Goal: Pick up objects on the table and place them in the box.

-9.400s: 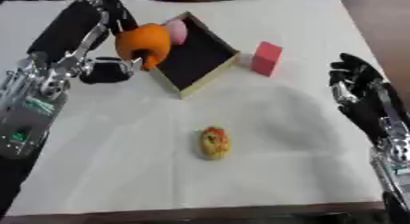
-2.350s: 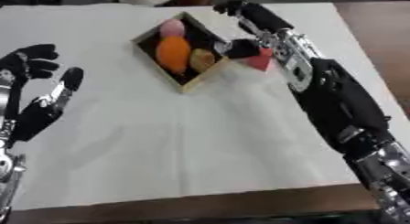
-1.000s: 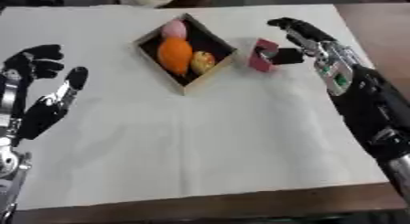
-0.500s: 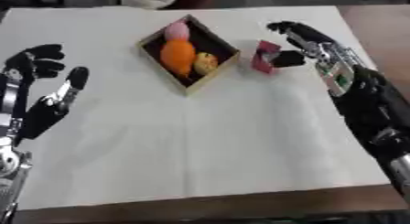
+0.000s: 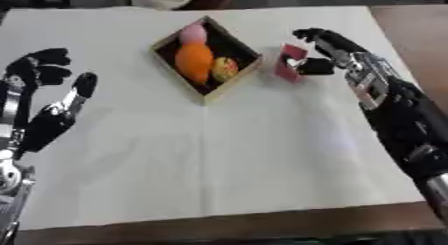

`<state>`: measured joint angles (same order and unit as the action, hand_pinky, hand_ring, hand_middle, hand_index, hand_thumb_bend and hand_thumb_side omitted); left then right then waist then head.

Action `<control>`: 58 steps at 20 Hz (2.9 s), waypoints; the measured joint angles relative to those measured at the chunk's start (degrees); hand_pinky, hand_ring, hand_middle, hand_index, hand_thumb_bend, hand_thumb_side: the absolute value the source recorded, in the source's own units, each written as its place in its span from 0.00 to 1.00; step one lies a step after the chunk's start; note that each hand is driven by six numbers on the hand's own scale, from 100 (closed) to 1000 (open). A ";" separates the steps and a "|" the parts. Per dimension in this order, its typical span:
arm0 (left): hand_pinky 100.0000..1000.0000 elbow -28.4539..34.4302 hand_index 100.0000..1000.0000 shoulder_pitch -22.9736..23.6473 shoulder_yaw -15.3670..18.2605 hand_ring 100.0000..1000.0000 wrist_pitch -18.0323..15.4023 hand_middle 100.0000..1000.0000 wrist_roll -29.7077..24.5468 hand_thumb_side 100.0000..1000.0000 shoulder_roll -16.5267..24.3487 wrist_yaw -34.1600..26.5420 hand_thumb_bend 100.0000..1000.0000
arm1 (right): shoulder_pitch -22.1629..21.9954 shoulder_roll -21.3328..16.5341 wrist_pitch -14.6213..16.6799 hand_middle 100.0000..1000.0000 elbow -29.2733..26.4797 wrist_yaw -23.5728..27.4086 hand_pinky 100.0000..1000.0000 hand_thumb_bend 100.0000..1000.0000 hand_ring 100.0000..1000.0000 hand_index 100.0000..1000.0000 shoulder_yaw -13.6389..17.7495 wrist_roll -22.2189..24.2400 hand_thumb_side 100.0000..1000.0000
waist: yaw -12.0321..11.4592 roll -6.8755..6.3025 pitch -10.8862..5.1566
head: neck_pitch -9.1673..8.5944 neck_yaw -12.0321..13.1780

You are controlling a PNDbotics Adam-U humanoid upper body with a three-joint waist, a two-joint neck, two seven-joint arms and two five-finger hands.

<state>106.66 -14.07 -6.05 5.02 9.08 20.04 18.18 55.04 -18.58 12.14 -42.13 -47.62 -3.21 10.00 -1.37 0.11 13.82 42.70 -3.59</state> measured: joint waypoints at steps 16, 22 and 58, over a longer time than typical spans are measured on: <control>0.68 0.00 0.78 0.00 0.03 0.64 -0.01 0.63 -0.01 0.67 0.00 -0.04 0.55 | -1.11 -1.19 0.14 0.87 -1.87 4.77 0.85 0.13 0.90 0.98 -0.63 1.69 0.65 | 0.32 0.00 0.00 | 0.00 0.27; 0.68 0.00 0.78 0.00 0.03 0.65 -0.07 0.63 -0.07 0.67 0.00 -0.04 0.55 | -0.78 0.01 1.32 0.87 -0.58 2.92 0.85 0.14 0.90 0.98 -1.07 3.36 0.65 | 0.32 0.00 0.00 | 0.00 0.28; 0.68 0.00 0.78 0.00 0.03 0.64 -0.40 0.63 -0.40 0.67 0.00 -0.10 0.54 | 1.26 1.64 2.15 0.63 -1.91 -0.33 0.79 0.00 0.79 0.87 -1.27 -3.33 0.39 | -0.13 0.01 0.00 | 0.01 0.23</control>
<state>106.66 -14.07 -6.02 4.62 8.67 20.04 18.08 56.30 -16.94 14.30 -44.03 -47.95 -4.48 6.67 -1.50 0.12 13.82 42.72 -3.35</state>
